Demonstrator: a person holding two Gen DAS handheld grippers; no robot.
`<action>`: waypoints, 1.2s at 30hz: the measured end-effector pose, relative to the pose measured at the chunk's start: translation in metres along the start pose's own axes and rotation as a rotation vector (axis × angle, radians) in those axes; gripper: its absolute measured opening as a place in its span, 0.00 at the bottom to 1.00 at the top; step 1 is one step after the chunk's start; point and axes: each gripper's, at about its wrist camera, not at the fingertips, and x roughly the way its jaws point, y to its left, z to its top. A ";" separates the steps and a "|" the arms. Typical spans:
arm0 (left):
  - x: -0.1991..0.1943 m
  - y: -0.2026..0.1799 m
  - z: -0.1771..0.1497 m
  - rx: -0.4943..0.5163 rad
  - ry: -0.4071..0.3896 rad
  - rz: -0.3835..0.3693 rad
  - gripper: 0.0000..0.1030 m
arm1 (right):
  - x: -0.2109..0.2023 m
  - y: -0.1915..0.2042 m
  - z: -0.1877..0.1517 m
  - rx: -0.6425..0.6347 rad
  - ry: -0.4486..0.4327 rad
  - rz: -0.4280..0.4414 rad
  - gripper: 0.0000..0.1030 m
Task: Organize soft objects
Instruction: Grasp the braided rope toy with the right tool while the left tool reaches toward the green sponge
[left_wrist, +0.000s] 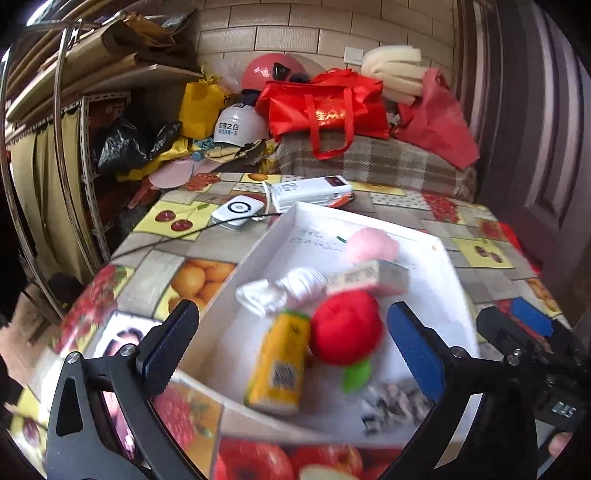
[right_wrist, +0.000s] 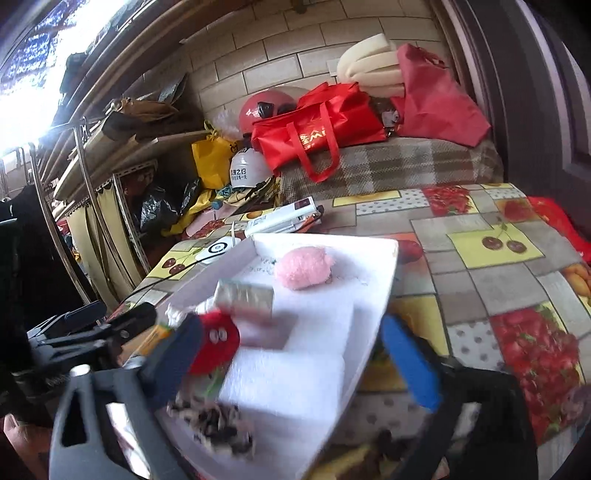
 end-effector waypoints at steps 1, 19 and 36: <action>-0.006 0.000 -0.006 -0.007 0.005 -0.020 1.00 | -0.008 -0.003 -0.005 -0.006 -0.002 -0.003 1.00; -0.038 -0.075 -0.071 0.241 0.055 -0.244 1.00 | -0.084 -0.115 -0.050 0.090 0.169 -0.115 1.00; -0.038 -0.069 -0.073 0.212 0.050 -0.208 1.00 | -0.007 -0.051 -0.041 -0.108 0.266 -0.014 0.67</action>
